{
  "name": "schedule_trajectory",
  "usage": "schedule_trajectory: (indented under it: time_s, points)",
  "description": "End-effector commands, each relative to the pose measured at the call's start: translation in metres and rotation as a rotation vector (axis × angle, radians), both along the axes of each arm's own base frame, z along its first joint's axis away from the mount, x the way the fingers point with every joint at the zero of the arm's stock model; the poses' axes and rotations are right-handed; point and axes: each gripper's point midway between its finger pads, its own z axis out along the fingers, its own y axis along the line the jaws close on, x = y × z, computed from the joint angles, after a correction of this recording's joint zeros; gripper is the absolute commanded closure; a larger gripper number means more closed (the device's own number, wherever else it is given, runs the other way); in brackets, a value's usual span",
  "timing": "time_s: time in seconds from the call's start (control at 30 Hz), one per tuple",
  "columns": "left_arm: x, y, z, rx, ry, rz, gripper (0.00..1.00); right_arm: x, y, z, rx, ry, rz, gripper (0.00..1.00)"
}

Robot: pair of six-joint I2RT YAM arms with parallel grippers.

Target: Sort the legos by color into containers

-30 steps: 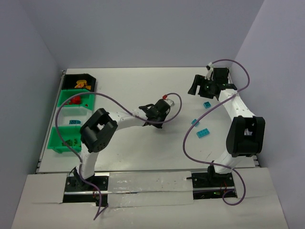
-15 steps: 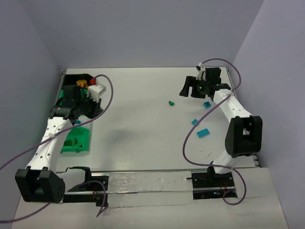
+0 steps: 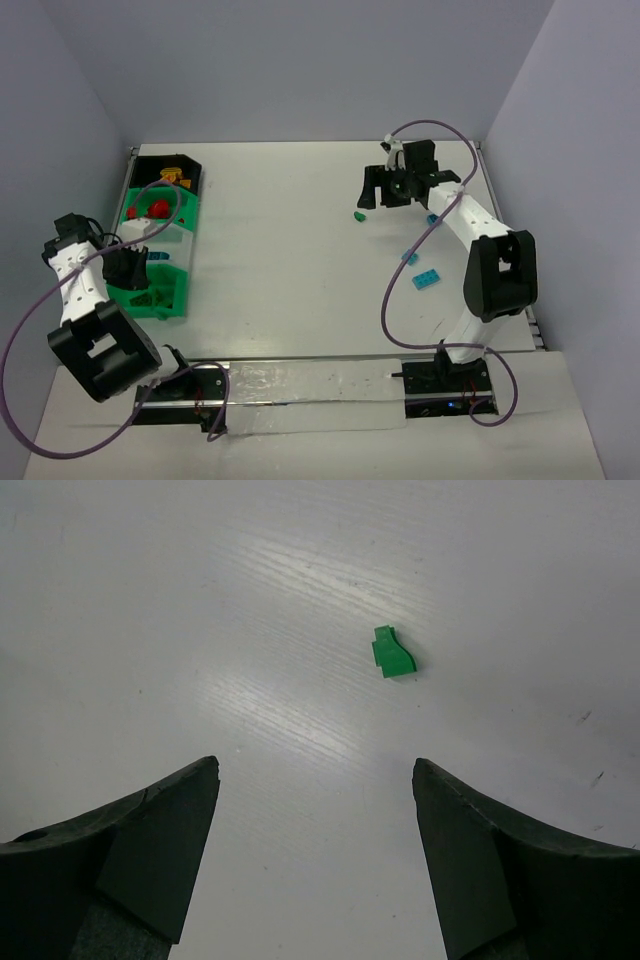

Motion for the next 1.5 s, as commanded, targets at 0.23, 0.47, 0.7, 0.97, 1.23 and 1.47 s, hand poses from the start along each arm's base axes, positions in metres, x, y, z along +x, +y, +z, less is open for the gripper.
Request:
schedule_trajectory:
  time_s: [0.23,0.47,0.7,0.97,1.23,1.47]
  points:
    - [0.008,0.018,0.001,0.069,-0.05,0.003,0.44,0.022,0.001,0.0,-0.142,-0.054,0.049,0.18]
    - [0.018,0.014,0.022,0.043,-0.106,-0.002,0.31,0.032,0.014,-0.014,-0.242,-0.052,0.109,0.24]
    - [0.044,-0.014,0.061,-0.067,-0.217,-0.027,0.27,0.051,0.03,-0.045,-0.294,-0.02,0.208,0.31]
    - [0.053,-0.039,0.073,-0.092,-0.264,-0.055,0.26,0.069,0.026,-0.086,-0.366,0.065,0.2,0.37]
    - [0.063,-0.056,0.078,-0.113,-0.288,-0.07,0.26,0.052,0.019,-0.11,-0.404,0.141,0.242,0.44]
    - [0.072,-0.065,0.078,-0.126,-0.299,-0.076,0.26,0.04,0.016,-0.123,-0.422,0.177,0.269,0.56]
